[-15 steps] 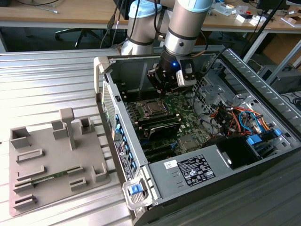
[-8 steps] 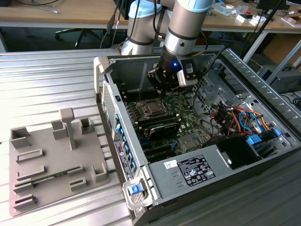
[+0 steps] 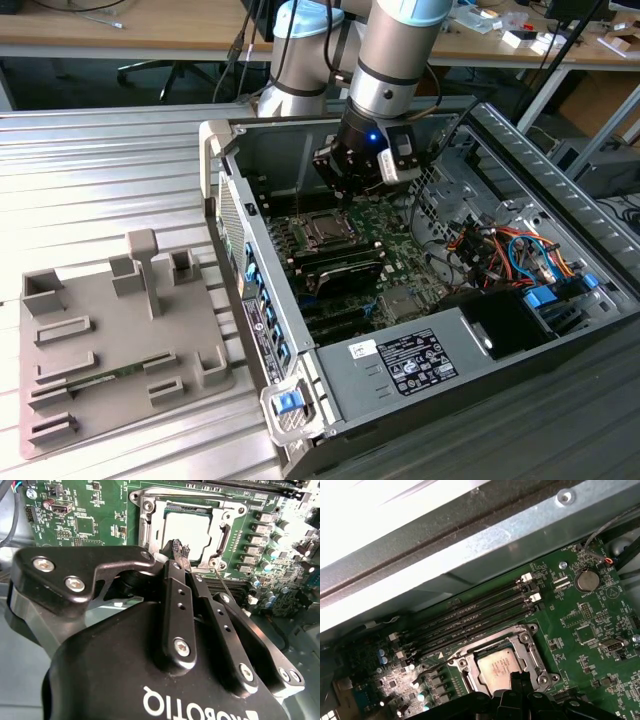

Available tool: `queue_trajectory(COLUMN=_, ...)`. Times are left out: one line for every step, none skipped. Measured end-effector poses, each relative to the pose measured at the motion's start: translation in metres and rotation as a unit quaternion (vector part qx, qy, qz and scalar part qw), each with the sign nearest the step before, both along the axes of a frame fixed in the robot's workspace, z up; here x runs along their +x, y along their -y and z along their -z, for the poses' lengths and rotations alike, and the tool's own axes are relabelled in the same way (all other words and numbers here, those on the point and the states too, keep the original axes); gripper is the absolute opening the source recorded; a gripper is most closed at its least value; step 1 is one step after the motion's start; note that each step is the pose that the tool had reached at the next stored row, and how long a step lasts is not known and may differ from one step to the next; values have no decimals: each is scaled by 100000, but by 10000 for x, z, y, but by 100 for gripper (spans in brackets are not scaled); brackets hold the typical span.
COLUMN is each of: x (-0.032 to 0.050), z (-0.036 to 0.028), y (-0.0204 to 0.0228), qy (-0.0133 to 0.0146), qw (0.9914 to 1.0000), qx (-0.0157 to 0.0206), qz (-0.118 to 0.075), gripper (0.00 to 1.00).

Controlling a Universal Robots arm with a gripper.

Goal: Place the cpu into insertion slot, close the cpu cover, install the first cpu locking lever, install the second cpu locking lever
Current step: 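Install the first cpu locking lever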

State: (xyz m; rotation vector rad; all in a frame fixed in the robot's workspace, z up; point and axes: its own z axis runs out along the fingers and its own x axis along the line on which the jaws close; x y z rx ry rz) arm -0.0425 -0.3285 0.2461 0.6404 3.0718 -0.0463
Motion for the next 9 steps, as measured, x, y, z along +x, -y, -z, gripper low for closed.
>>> queue_trajectory(x=0, z=0, y=0, qy=1, qw=100000, qx=1, qz=-282, gripper=11)
queue_trajectory(x=0, z=0, y=0, qy=-2, qw=99999, qx=6, qz=-511, gripper=11)
queue_trajectory(x=0, z=0, y=0, qy=0, qw=99998, qx=6, qz=-631, gripper=11)
queue_trajectory(x=0, z=0, y=0, qy=-1, qw=99997, qx=8, qz=-772, gripper=11)
queue_trajectory(x=0, z=0, y=0, qy=0, qw=99996, qx=9, qz=-898, gripper=11)
queue_trajectory(x=0, z=0, y=0, qy=0, qw=99995, qx=7, qz=-1018, gripper=11)
queue_trajectory(x=0, z=0, y=0, qy=-1, qw=99992, qx=11, qz=-1251, gripper=11)
queue_trajectory(x=0, z=0, y=0, qy=-1, qw=99989, qx=10, qz=-1450, gripper=11)
queue_trajectory(x=0, z=0, y=0, qy=0, qw=99988, qx=11, qz=-1557, gripper=11)
